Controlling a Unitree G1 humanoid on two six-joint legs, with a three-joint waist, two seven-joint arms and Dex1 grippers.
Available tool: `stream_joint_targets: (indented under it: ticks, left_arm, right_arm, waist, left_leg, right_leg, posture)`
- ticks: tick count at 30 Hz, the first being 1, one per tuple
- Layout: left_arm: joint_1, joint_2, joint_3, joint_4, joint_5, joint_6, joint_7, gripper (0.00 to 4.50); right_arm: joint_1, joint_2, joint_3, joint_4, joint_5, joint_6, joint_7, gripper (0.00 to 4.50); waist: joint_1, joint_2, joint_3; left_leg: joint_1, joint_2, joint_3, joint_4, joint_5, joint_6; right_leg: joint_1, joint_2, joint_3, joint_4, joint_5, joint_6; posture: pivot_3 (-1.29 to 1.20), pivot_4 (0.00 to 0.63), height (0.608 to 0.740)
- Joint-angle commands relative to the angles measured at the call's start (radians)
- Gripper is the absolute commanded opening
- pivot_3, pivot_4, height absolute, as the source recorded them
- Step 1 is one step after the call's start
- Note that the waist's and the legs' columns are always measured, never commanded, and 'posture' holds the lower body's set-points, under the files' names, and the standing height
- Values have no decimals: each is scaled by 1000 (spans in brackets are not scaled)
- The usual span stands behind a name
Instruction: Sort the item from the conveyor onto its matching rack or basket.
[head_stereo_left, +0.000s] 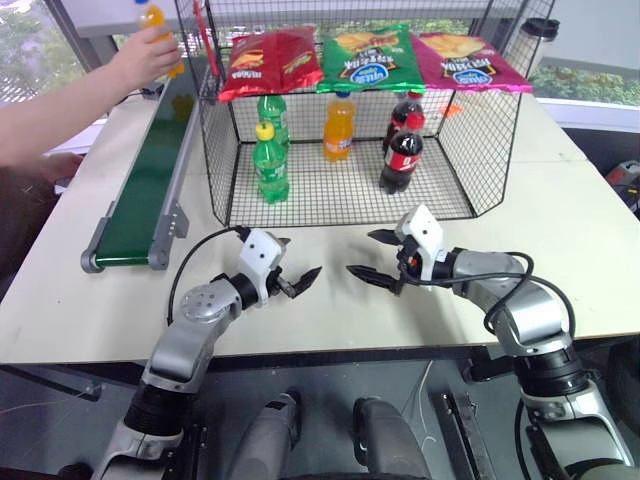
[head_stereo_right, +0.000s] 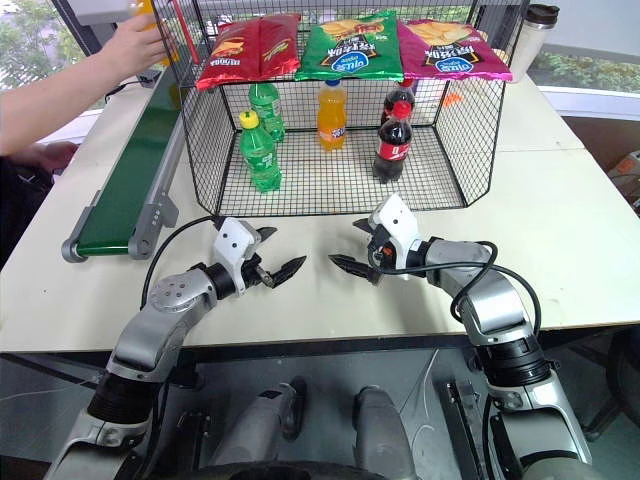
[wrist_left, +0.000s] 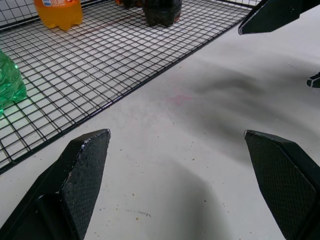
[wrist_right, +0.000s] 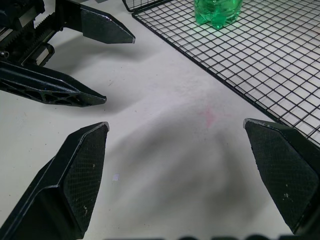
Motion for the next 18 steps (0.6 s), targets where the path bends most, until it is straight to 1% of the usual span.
stream_joint_targets:
  ticks: [1, 8, 12, 16, 18]
  left_arm:
    - [-9, 0, -4, -21, 7, -19, -2, 4500]
    - [-6, 5, 3, -33, 3, -7, 1, 4500]
    - [-2, 17, 44, -73, -27, 31, 6, 4500]
    - [14, 57, 85, -144, -62, 77, -10, 4500]
    - [34, 92, 134, -193, -97, 111, -20, 4500]
  right_arm:
    - [-25, -10, -20, -35, 17, -8, 6, 4478]
    - [-38, -8, -20, -49, 24, -2, 8, 4478]
    - [-44, -7, -17, -66, 32, 3, 5, 4478]
    - [-55, -6, -18, -83, 46, 12, 7, 4478]
    - [-65, -3, -18, -94, 56, 20, 7, 4478]
  waist:
    - [0, 0, 0]
    - [0, 0, 0]
    - [0, 0, 0]
    - [-1, 0, 0]
    - [-3, 0, 0]
  left_leg:
    - [0, 0, 0, 0, 0, 0]
    - [0, 0, 0, 0, 0, 0]
    - [0, 0, 0, 0, 0, 0]
    - [0, 0, 0, 0, 0, 0]
    - [0, 0, 0, 0, 0, 0]
  right_leg:
    - [0, 0, 0, 0, 0, 0]
    - [0, 0, 0, 0, 0, 0]
    - [0, 0, 0, 0, 0, 0]
    - [0, 0, 0, 0, 0, 0]
    - [0, 0, 0, 0, 0, 0]
  posture:
    - [0, 150, 738]
    - [0, 150, 738]
    - [0, 150, 738]
    - [0, 150, 738]
    - [0, 150, 738]
